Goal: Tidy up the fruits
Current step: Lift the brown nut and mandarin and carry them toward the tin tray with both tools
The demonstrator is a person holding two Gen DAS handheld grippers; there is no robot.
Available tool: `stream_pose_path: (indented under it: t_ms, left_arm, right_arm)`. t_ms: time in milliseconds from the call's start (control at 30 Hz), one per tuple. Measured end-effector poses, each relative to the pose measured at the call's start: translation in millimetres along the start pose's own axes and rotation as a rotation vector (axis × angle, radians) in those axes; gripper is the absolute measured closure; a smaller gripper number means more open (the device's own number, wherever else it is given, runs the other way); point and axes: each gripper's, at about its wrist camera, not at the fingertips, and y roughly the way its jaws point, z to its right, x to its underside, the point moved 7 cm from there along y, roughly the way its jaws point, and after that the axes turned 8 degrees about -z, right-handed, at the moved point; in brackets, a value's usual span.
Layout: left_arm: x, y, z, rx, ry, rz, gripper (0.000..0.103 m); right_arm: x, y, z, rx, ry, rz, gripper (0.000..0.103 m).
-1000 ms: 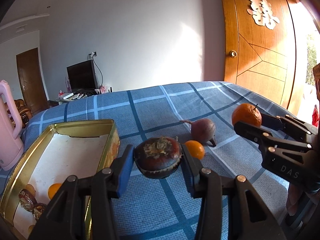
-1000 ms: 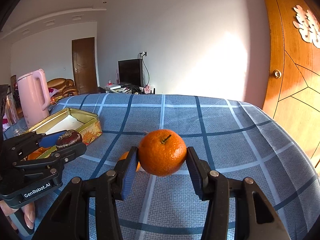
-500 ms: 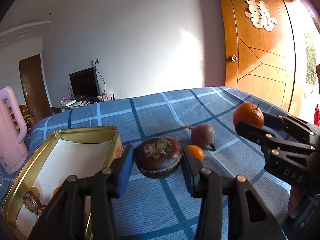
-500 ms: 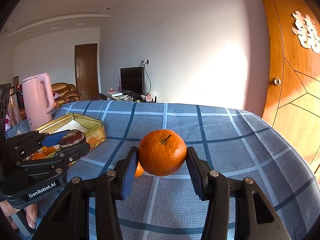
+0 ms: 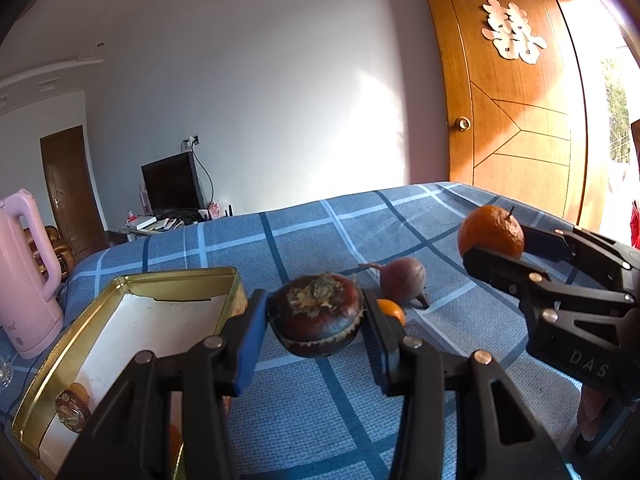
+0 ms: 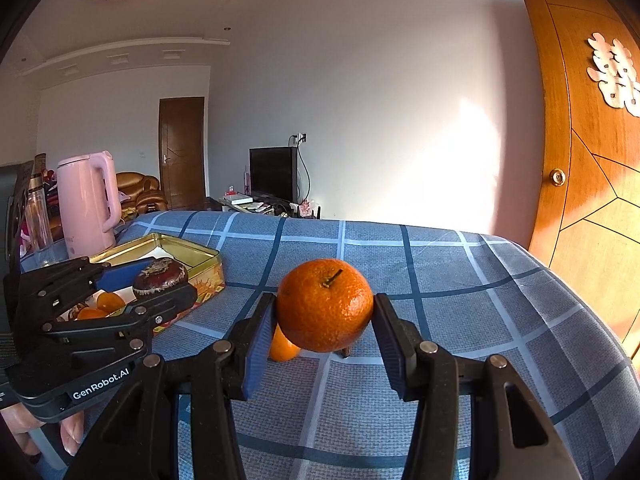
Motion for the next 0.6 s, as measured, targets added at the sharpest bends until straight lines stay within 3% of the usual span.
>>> stream_pose_path:
  t_ms: [600]
  left_arm:
    - [1.7,-4.7,-2.5,0.002,-0.009,0.001,0.056]
  right_arm:
    - [2.1,-2.5,-6.9,0.002,-0.011,-0.009,0.053]
